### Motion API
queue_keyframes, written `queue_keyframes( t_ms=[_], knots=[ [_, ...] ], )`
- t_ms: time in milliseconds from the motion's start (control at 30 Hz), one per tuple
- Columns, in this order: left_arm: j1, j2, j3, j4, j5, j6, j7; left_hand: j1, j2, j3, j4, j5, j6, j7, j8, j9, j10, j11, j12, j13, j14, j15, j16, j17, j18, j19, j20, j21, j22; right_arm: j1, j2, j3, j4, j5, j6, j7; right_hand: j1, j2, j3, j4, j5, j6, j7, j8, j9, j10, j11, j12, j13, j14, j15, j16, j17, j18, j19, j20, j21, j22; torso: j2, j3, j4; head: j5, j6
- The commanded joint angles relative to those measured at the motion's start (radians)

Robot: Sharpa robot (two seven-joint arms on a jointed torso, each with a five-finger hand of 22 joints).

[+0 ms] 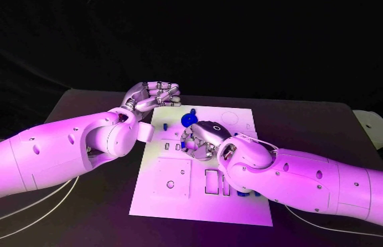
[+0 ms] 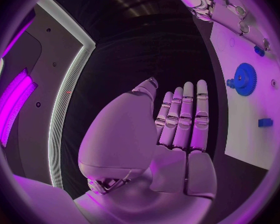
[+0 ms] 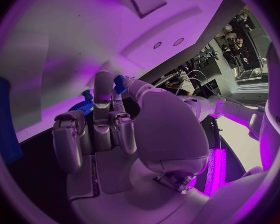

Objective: Assemble the parts on the task board

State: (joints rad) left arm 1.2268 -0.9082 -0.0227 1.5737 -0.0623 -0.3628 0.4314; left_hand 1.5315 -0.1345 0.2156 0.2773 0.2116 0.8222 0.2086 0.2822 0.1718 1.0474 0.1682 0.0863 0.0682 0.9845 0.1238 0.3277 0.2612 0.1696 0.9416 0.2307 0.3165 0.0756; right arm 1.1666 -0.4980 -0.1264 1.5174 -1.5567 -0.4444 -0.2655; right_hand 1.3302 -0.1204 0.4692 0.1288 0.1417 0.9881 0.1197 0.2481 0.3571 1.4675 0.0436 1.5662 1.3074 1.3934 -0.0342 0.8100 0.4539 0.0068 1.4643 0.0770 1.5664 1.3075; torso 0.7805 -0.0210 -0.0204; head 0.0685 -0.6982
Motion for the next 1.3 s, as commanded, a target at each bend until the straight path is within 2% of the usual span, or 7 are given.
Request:
queue_keyframes(
  t_ms=[33, 333, 767, 1067, 1300],
  knots=[
    [0.001, 0.001, 0.001, 0.002, -0.004, 0.015, 0.006, 0.004, 0.000, 0.005, -0.002, -0.004, 0.009, 0.013, -0.001, -0.001, 0.008, 0.001, -0.007, 0.000, 0.005, 0.000, 0.002, 0.001, 0.014, 0.008, 0.002, 0.001, -0.001, -0.006, 0.000, -0.004, -0.010, -0.020, 0.052, -0.023, -0.014, -0.003, 0.002, 0.003, 0.006, 0.001, 0.000, 0.013, 0.021, 0.103, -0.006, 0.005, 0.263, 0.000, -0.002, -0.003, -0.001, -0.007, 0.106, -0.004, 0.004, 0.263, 0.000, 0.0000, -0.0012, 0.001, -0.001],
    [0.001, 0.000, 0.001, 0.002, -0.004, 0.014, 0.005, 0.004, 0.000, 0.005, -0.002, -0.004, 0.009, 0.013, -0.001, -0.001, 0.008, 0.001, -0.007, 0.000, 0.005, 0.000, 0.002, 0.001, 0.014, 0.008, 0.002, 0.001, -0.001, -0.006, 0.005, -0.005, -0.015, -0.025, 0.088, -0.027, -0.033, -0.022, -0.004, 0.005, 0.002, -0.011, 0.005, 0.008, 0.020, 0.103, -0.002, 0.005, 0.263, 0.000, 0.001, -0.003, -0.001, -0.007, 0.106, -0.002, 0.004, 0.263, 0.000, 0.0004, -0.0008, 0.000, -0.005],
    [0.001, -0.001, 0.001, 0.002, -0.004, 0.015, 0.004, 0.004, 0.000, 0.005, -0.002, -0.004, 0.009, 0.013, -0.001, -0.001, 0.008, 0.001, -0.007, 0.000, 0.005, 0.000, 0.002, 0.001, 0.014, 0.008, 0.002, 0.001, -0.001, -0.006, 0.009, -0.005, -0.023, -0.033, 0.082, -0.034, -0.061, -0.047, -0.017, 0.014, 0.001, -0.033, 0.014, -0.004, 0.017, 0.103, 0.006, 0.005, 0.263, 0.001, 0.007, -0.003, -0.001, -0.007, 0.106, 0.003, 0.004, 0.263, 0.000, 0.0001, -0.0008, -0.002, -0.008],
    [0.001, -0.002, 0.001, 0.002, -0.004, 0.014, 0.003, 0.002, -0.001, 0.007, -0.001, -0.004, 0.009, 0.014, -0.001, -0.001, 0.008, 0.001, -0.009, 0.000, 0.004, 0.000, 0.001, 0.002, 0.014, 0.008, 0.001, 0.001, -0.001, -0.006, 0.015, -0.006, -0.027, -0.034, 0.076, -0.028, -0.083, -0.069, -0.034, 0.025, -0.011, -0.076, 0.030, -0.032, 0.006, 0.103, 0.020, 0.005, 0.263, 0.000, 0.017, -0.002, -0.001, -0.007, 0.106, 0.012, 0.004, 0.263, 0.000, 0.0008, -0.0011, -0.003, -0.009],
    [0.001, -0.002, 0.001, 0.001, -0.004, 0.015, 0.000, 0.002, -0.001, 0.007, -0.001, -0.004, 0.009, 0.014, -0.001, -0.001, 0.008, 0.001, -0.009, 0.000, 0.004, 0.000, 0.001, 0.002, 0.014, 0.008, 0.001, 0.001, -0.001, -0.006, 0.012, -0.006, -0.024, -0.035, 0.060, -0.025, -0.103, -0.088, -0.075, 0.044, -0.044, -0.110, 0.037, -0.055, -0.001, 0.089, 0.027, -0.011, 0.248, 0.000, 0.024, 0.001, 0.000, -0.007, 0.106, 0.019, 0.004, 0.263, 0.000, 0.0004, -0.0010, -0.003, -0.010]
  ],
)
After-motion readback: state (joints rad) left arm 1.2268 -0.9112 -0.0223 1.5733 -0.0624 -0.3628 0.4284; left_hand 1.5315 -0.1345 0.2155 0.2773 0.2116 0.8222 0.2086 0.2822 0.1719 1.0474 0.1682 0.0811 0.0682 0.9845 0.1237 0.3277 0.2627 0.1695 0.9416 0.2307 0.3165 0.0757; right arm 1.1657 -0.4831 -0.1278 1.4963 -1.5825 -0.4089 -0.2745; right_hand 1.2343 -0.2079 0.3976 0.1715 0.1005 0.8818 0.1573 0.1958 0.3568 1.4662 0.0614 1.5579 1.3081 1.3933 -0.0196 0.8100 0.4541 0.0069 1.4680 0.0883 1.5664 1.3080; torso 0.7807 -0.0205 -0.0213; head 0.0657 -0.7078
